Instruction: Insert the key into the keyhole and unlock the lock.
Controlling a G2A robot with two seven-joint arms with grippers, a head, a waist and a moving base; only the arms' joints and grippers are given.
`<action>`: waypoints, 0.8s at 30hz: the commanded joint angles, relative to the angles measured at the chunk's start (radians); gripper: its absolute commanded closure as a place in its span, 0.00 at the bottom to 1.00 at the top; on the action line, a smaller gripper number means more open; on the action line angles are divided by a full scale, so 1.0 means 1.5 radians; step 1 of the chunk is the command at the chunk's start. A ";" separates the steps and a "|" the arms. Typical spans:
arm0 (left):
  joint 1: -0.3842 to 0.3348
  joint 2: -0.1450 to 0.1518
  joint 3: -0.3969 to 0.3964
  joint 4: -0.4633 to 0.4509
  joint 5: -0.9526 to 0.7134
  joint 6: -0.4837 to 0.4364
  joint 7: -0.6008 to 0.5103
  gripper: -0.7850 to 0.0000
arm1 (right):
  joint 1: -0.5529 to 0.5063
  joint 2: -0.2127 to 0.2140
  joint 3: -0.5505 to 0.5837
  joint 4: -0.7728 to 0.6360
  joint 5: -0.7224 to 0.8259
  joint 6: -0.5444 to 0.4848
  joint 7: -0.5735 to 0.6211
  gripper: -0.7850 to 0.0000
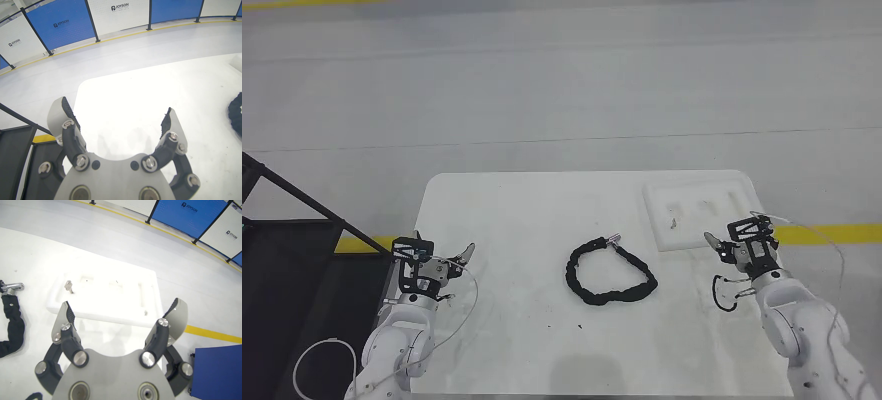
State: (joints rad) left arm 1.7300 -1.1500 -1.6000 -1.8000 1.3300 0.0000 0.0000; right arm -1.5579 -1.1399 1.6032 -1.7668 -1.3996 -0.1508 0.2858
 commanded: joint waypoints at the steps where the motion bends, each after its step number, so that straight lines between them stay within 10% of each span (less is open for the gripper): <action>1: 0.000 0.000 0.000 0.000 0.000 0.000 0.000 0.00 | 0.015 0.001 0.000 0.004 0.002 -0.013 0.019 0.00; 24: 0.000 0.000 0.000 0.000 0.000 0.000 0.000 0.00 | 0.207 0.016 -0.043 0.032 0.031 -0.252 0.368 0.00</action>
State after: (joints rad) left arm 1.7300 -1.1500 -1.6000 -1.8000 1.3300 0.0000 0.0000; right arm -1.2580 -1.1162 1.5450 -1.7133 -1.3616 -0.5237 0.7968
